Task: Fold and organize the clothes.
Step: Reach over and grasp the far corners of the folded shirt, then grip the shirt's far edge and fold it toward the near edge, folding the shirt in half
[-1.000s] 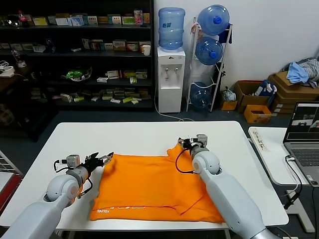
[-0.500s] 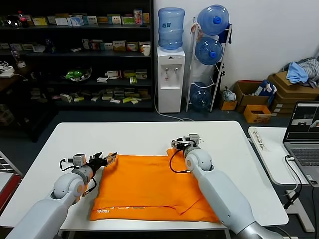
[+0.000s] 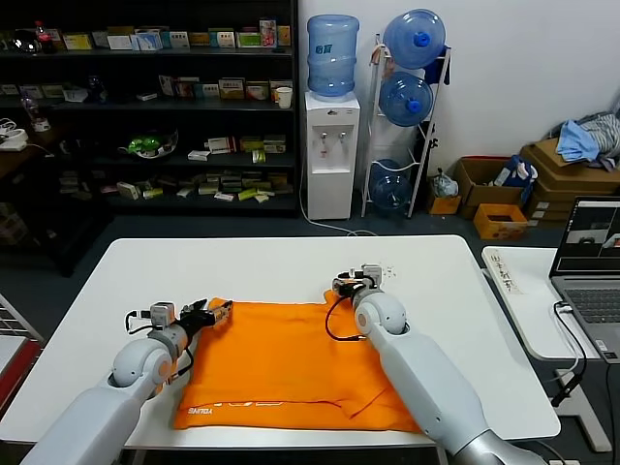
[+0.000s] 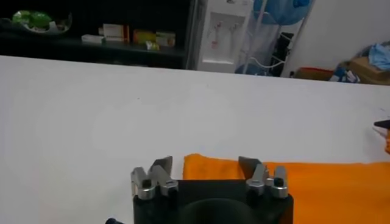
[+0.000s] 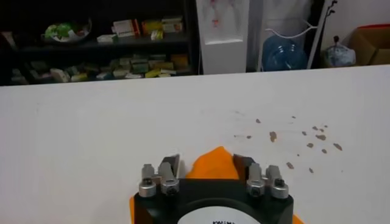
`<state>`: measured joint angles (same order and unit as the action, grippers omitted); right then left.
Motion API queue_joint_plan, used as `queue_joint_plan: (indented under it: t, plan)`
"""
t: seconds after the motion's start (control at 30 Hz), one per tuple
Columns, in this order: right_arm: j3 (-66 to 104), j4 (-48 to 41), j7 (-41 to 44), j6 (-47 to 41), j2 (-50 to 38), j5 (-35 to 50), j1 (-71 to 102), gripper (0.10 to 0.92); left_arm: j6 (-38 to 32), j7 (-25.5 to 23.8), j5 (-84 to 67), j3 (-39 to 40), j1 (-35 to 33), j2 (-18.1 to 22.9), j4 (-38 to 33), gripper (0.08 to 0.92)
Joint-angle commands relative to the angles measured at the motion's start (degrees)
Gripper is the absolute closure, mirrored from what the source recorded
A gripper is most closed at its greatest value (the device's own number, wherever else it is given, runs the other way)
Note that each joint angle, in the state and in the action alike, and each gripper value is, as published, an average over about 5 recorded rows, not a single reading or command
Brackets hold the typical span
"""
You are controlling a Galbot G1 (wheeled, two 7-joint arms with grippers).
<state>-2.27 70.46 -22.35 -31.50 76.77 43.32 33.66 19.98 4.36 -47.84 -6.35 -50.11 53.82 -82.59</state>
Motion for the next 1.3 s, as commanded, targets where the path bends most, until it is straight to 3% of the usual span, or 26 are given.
queue_joint_plan:
  t: [0.03,0.43,0.67,1.3]
  plan:
    - [-0.11,-0.22,-0.08,-0.08,-0.06,0.11,-0.02,0.523,-0.71,-0.21,1.01,0.35,0.01,0.19,0.85,0.348]
    - [0.05,2.70,-0.49,2.68,-1.53,-0.12,1.31,0.865,-3.55,-0.50,1.60,0.35,-0.36,0.60,0.85,0.695]
    - [0.90,9.23,0.12,8.55,-4.13,0.10,4.57,0.899,-5.65,-1.01,1.84,-1.10,-1.67,0.57,-0.65,0.884]
    - [7.02,45.63,-6.27,7.41,-20.18,4.99,30.80,0.899,-7.31,-0.75,4.50,-13.75,-23.96,-3.35,-27.21,0.904]
